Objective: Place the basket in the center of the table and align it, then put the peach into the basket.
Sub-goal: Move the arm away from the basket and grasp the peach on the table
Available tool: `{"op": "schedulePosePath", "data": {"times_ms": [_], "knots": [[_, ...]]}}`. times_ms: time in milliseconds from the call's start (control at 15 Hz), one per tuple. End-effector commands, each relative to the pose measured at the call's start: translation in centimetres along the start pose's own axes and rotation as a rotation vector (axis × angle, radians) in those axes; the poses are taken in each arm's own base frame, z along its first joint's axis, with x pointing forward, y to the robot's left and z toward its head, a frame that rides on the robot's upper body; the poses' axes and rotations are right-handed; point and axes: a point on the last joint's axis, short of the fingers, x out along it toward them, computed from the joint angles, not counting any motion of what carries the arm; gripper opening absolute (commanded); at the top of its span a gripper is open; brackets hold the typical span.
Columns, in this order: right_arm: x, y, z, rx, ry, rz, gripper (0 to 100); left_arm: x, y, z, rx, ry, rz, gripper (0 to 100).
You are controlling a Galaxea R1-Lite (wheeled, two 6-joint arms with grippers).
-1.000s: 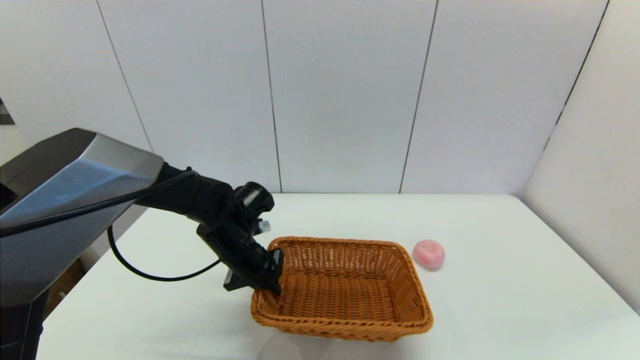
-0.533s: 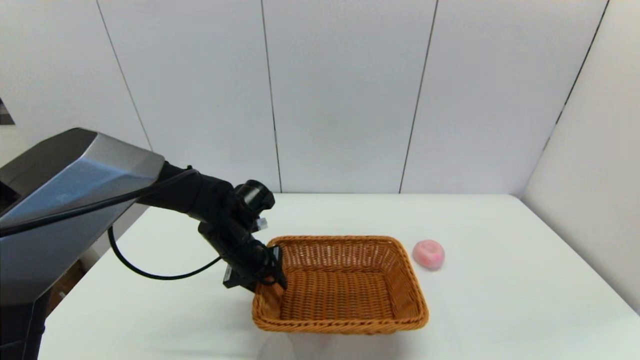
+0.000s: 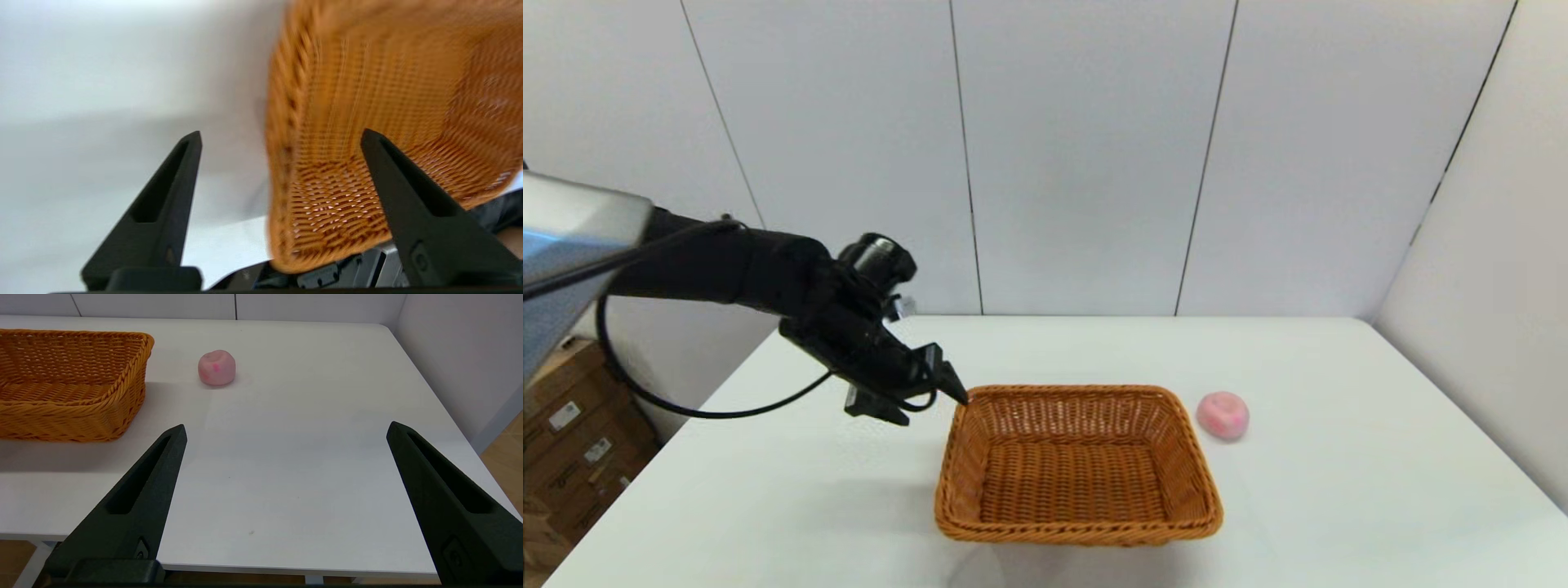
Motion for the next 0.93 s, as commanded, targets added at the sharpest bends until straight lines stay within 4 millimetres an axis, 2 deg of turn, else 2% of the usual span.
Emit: {"op": "schedulePosePath", "data": {"times_ms": [67,133,267,467,667,800,933], "knots": [[0.0,0.0,0.0,-0.001,0.000,0.001,100,-11.0,4.7,-0.7,-0.026,-0.211,0.012,100],[0.0,0.0,0.0,-0.001,0.000,0.001,100,-12.8,5.8,-1.7,-0.017,-0.242,0.032,100],[0.0,0.0,0.0,-0.001,0.000,0.001,100,-16.8,7.6,-4.9,-0.033,-0.337,0.069,100],[0.0,0.0,0.0,-0.001,0.000,0.002,100,-19.9,8.0,-11.3,0.002,-0.457,0.175,100],[0.0,0.0,0.0,0.001,-0.003,0.002,100,-21.8,7.5,-17.9,0.056,-0.571,0.155,100],[0.0,0.0,0.0,0.001,-0.003,0.002,100,-22.0,7.7,-21.0,0.076,-0.623,0.146,100],[0.0,0.0,0.0,-0.001,-0.003,0.002,100,-21.1,8.3,-23.8,0.099,-0.638,0.149,100]]}}
